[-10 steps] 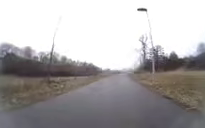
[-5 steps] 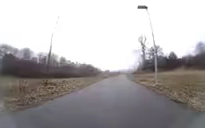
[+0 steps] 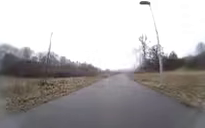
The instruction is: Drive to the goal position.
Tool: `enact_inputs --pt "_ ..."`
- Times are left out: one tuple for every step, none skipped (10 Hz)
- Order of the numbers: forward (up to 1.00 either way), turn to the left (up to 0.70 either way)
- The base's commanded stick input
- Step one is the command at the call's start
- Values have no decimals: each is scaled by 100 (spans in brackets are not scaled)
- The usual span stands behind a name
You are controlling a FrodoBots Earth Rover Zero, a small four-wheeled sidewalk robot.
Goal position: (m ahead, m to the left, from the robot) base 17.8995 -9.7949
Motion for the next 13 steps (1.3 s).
enact_inputs --pt "45 0" --pt "3 0" --pt "0 0" --pt "18 0" --pt "61 0" --pt "70 0" --pt "70 0" --pt "70 0" --pt "70 0" --pt "70 0" --pt "70 0" --pt "70 -6" --pt "70 -24"
